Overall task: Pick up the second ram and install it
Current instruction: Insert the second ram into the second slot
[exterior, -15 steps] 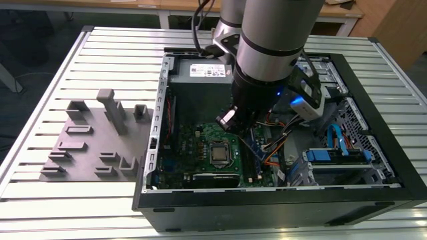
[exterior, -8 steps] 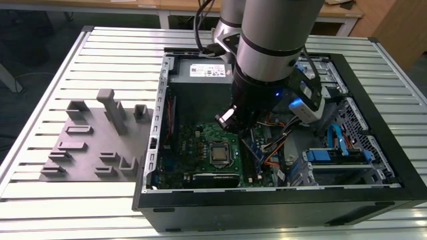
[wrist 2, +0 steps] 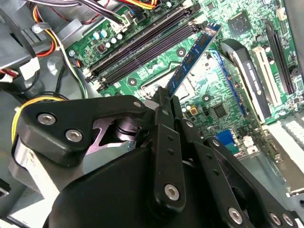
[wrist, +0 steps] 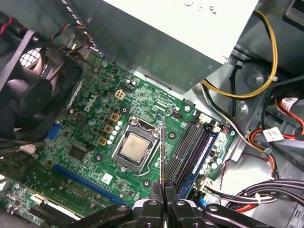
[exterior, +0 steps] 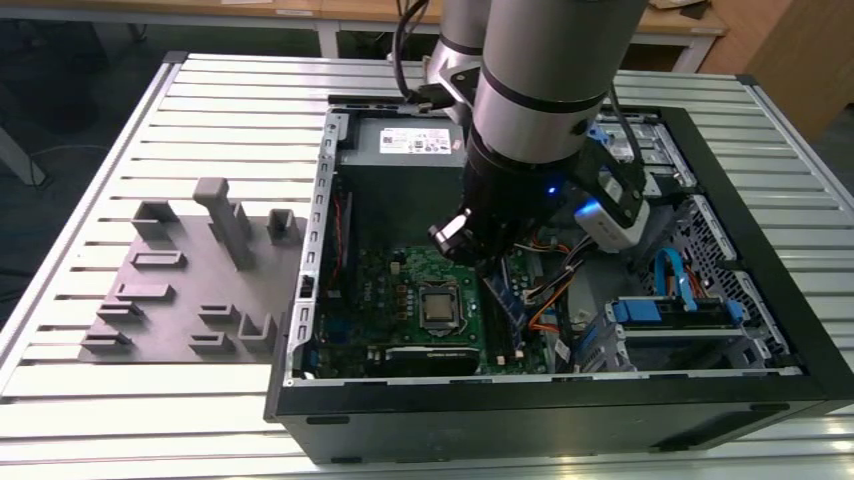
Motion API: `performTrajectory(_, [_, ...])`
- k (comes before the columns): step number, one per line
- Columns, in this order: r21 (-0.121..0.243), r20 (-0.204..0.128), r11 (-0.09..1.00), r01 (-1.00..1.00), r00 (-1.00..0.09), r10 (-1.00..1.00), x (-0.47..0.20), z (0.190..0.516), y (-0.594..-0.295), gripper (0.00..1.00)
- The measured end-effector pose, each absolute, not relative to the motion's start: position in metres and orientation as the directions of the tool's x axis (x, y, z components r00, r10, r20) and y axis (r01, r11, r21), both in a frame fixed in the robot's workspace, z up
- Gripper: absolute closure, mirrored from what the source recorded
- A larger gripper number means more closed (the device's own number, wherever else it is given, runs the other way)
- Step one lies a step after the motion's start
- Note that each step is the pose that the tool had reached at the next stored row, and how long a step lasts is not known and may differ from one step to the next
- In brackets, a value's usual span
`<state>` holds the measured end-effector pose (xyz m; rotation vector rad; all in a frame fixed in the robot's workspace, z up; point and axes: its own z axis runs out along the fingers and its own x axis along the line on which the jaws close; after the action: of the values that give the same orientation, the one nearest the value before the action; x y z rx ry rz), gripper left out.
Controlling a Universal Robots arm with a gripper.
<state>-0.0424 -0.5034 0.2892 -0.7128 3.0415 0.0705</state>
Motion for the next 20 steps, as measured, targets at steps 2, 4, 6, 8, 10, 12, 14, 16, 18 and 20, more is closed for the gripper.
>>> performTrajectory(2, [0.04,-0.027,0.902,-0.429,-0.903,-0.428,-0.0424,0.2891,-0.5034,0.86])
performTrajectory(4, [0.04,-0.027,0.909,-0.415,-0.91,-0.414,-0.0424,0.2891,-0.5034,0.86])
performTrajectory(6, [0.04,-0.027,0.915,-0.4,-0.916,-0.4,-0.0424,0.2891,-0.5034,0.86])
performTrajectory(8, [0.04,-0.027,0.922,-0.385,-0.923,-0.385,-0.0424,0.289,-0.5034,0.86])
performTrajectory(10, [0.04,-0.027,0.928,-0.371,-0.928,-0.371,-0.0424,0.289,-0.5034,0.86])
performTrajectory(12, [0.04,-0.027,0.933,-0.357,-0.934,-0.356,-0.0424,0.2889,-0.5034,0.86])
performTrajectory(14, [0.04,-0.027,0.939,-0.343,-0.939,-0.342,-0.0424,0.2889,-0.5034,0.86])
performTrajectory(16, [0.04,-0.027,0.945,-0.325,-0.946,-0.324,-0.0424,0.2888,-0.5034,0.86])
performTrajectory(18, [0.04,-0.027,0.95,-0.31,-0.951,-0.309,-0.0424,0.2888,-0.5034,0.86])
performTrajectory(20, [0.04,-0.027,0.955,-0.294,-0.956,-0.293,-0.0424,0.2888,-0.5034,0.86])
